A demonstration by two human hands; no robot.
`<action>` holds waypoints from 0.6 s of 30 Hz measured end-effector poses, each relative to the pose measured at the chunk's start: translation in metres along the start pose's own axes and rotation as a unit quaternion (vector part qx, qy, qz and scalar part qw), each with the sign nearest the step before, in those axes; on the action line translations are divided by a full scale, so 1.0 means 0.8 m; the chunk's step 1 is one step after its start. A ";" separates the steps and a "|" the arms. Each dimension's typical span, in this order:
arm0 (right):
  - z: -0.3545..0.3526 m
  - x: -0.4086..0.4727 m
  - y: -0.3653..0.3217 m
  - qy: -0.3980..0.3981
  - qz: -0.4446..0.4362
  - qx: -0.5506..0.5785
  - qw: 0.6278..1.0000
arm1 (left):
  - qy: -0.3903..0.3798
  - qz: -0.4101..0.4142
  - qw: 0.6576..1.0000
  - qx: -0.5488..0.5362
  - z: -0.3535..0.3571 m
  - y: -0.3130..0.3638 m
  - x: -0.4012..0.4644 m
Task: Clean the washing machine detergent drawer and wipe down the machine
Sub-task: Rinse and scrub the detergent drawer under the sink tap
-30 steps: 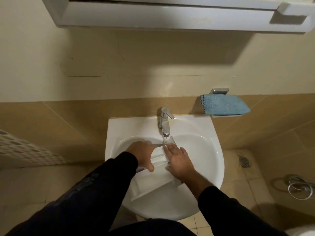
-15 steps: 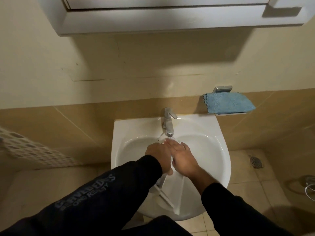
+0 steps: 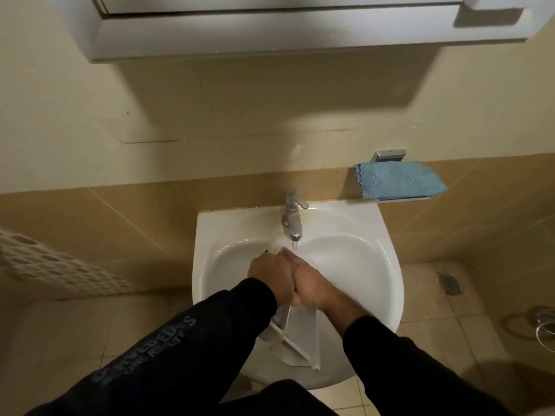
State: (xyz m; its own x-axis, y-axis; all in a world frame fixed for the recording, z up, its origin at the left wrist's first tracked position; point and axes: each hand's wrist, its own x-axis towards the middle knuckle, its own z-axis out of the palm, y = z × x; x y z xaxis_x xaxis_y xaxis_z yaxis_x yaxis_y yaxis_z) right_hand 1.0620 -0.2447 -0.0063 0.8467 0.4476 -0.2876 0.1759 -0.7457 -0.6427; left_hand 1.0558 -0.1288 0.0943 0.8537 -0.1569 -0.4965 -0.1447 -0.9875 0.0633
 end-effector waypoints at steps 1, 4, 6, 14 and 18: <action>-0.006 -0.005 0.003 -0.016 0.020 0.030 0.999 | 0.000 -0.009 1.000 -0.016 0.001 -0.004 0.000; -0.011 -0.017 0.008 -0.013 0.053 0.035 0.998 | 0.011 -0.018 0.998 -0.062 0.006 -0.011 -0.002; -0.011 -0.026 0.006 -0.012 0.058 -0.004 0.998 | 0.016 -0.017 0.997 -0.079 0.010 -0.011 -0.004; -0.024 -0.043 0.017 0.058 0.188 -0.092 0.976 | -0.011 -0.043 0.989 -0.143 0.014 -0.014 0.003; -0.040 -0.032 -0.008 0.059 0.204 -0.038 0.976 | -0.014 -0.045 0.988 -0.149 0.005 -0.004 0.007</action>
State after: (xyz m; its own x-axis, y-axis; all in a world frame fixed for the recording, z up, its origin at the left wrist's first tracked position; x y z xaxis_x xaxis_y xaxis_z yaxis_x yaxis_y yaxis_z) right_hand 1.0548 -0.2670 0.0281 0.9053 0.0485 -0.4219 -0.1556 -0.8866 -0.4357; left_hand 1.0590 -0.1264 0.0883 0.8418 -0.0720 -0.5350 0.0886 -0.9592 0.2684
